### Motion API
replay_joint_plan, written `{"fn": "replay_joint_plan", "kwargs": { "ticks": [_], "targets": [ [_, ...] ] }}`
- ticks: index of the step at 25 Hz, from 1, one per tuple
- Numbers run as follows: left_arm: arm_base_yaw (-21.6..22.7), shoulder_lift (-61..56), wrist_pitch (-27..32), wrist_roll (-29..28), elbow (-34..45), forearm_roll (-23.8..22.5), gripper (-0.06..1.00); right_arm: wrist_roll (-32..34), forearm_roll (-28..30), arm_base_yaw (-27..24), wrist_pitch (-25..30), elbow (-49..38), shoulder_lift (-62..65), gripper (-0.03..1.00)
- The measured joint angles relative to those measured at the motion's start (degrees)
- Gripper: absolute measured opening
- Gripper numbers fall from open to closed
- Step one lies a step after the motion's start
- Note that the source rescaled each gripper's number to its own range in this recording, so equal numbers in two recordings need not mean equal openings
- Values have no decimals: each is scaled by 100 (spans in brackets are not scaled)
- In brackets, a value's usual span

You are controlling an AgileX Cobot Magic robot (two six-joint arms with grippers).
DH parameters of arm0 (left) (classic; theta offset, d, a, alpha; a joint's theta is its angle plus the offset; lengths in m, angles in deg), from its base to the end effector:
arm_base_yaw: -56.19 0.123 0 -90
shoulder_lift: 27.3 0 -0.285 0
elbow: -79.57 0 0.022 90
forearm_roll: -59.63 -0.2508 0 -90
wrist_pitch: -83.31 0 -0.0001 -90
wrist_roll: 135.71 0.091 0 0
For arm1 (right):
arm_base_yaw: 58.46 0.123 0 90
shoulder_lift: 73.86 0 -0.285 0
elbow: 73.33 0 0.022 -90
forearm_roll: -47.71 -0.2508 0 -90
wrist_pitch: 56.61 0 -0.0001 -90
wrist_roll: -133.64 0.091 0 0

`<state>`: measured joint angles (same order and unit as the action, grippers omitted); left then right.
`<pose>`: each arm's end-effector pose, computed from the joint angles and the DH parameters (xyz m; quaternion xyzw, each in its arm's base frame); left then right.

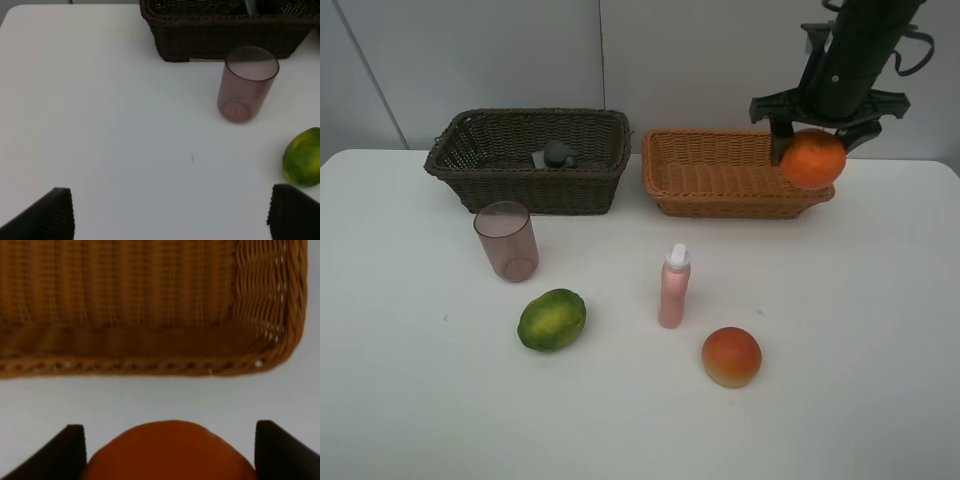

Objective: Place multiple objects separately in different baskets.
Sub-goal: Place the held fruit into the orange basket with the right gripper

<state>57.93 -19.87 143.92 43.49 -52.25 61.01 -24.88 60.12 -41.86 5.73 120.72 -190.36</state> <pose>-0.0064 -0.0021 0.2794 -0.0183 0.8488 -0.0077 0.5283 0.3892 0.0980 0.2595 0.0049 0.9861 -0.0531 0.1575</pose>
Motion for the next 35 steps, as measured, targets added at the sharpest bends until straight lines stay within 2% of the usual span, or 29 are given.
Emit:
{"fn": "replay_joint_plan", "kwargs": {
  "ticks": [4,6,11,16,25,26,28,30,35],
  "targets": [
    [0,0,0,0,0,0,100,-7,12,0,-301,799,-628,57],
    [0,0,0,0,0,0,100,-7,94,0,-737,991,-875,57],
    [0,0,0,0,0,0,100,-7,182,0,-2085,1056,-1414,57],
    [0,0,0,0,0,0,100,-7,260,0,-2687,1056,-1931,57],
    [0,0,0,0,0,0,100,-7,299,0,-2719,1056,-2276,59],
    [0,0,0,0,0,0,100,-7,305,0,-2661,1056,-2276,64],
    [0,0,0,0,0,0,100,-7,317,0,-2492,1056,-2271,81],
    [0,0,0,0,0,0,100,-7,328,0,-2374,1056,-2225,91],
    [0,0,0,0,0,0,100,-7,328,19,-2001,1056,-1851,96]
  ]
}}
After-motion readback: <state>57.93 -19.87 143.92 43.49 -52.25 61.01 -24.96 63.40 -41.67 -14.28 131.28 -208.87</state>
